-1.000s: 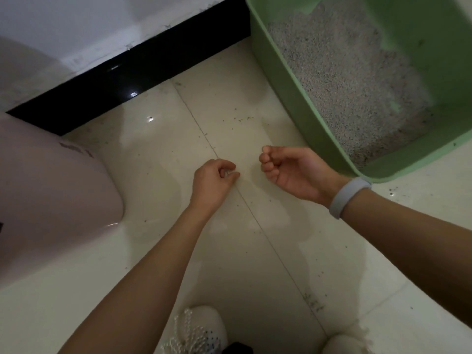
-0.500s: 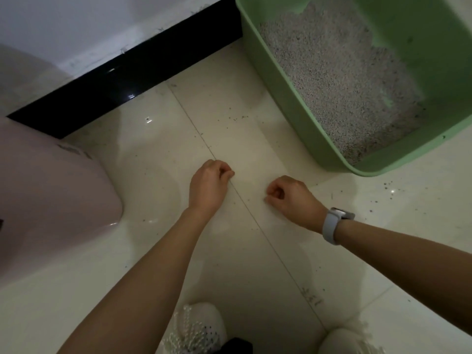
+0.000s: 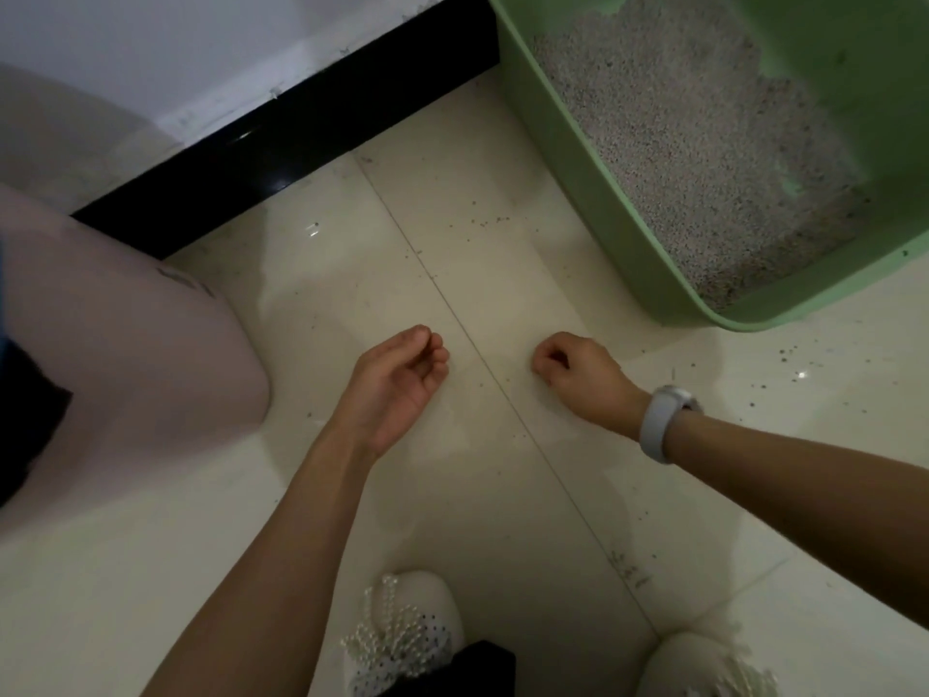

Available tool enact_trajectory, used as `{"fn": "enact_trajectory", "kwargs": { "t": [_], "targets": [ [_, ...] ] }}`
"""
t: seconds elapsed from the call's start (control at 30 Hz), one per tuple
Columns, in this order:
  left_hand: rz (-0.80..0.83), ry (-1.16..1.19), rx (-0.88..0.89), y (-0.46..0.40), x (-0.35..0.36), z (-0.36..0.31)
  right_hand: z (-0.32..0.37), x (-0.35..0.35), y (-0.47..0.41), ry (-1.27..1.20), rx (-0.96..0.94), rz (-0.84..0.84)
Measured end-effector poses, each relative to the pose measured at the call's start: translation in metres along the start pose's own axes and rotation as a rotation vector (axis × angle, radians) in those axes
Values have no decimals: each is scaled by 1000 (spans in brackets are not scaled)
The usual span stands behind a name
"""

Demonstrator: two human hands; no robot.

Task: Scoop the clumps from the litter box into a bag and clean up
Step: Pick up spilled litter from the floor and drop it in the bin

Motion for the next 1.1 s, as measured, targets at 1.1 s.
{"fn": "enact_trajectory", "kwargs": {
  "t": [1.1],
  "targets": [
    [-234,-1455,317,-12,-2,40,20,12,-13,-57,-14,34]
  ]
}}
Point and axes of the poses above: each hand's wrist, its own y-axis away from the middle knuckle, its own x-axis out of the palm, z = x × y, the point moved 1 cm from there along -y, towards the middle knuckle, and after that the axes turned 9 degrees about z, right-handed, at the moved point
